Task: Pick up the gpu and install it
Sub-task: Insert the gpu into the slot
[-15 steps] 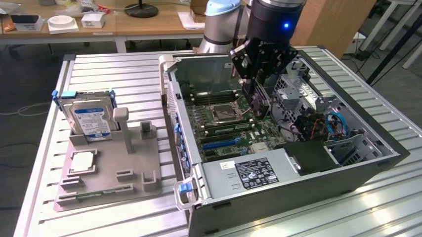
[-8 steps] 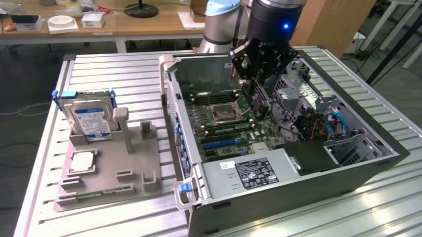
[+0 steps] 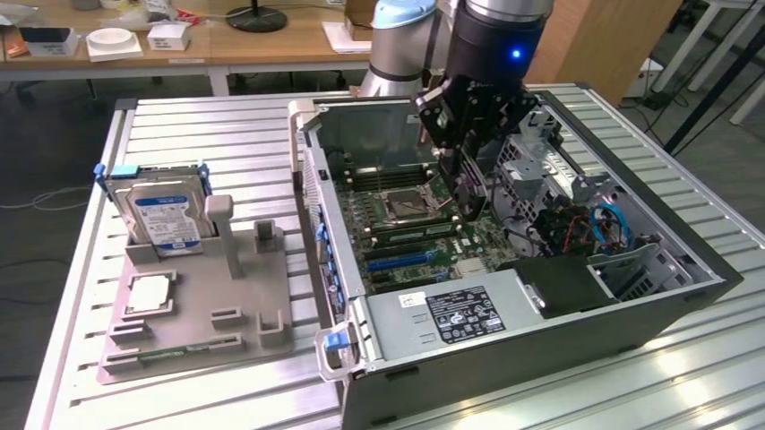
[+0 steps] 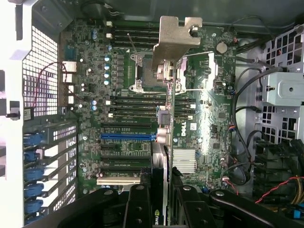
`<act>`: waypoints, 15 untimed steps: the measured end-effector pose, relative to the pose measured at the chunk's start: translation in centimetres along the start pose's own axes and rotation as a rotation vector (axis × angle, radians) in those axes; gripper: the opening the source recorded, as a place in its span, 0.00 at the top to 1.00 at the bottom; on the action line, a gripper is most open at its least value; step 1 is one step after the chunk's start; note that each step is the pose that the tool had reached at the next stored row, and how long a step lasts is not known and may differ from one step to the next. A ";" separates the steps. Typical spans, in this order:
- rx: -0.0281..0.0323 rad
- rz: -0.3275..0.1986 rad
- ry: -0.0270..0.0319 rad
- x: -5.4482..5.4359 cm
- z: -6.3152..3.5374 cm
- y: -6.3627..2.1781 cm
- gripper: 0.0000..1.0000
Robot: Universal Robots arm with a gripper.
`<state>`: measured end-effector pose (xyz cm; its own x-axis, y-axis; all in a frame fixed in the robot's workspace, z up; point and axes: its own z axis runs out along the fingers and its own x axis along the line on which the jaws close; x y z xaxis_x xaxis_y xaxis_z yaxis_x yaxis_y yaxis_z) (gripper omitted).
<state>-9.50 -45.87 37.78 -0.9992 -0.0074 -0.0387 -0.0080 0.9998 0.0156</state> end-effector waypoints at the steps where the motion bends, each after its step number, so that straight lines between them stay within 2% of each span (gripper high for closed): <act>1: 0.0001 0.000 0.0000 0.0 0.02 0.00 0.74; 15: 0.0001 0.000 -0.0002 0.0 0.33 -0.01 0.74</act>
<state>-9.50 -45.87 37.45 -0.9992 -0.0074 -0.0389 -0.0080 0.9998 0.0155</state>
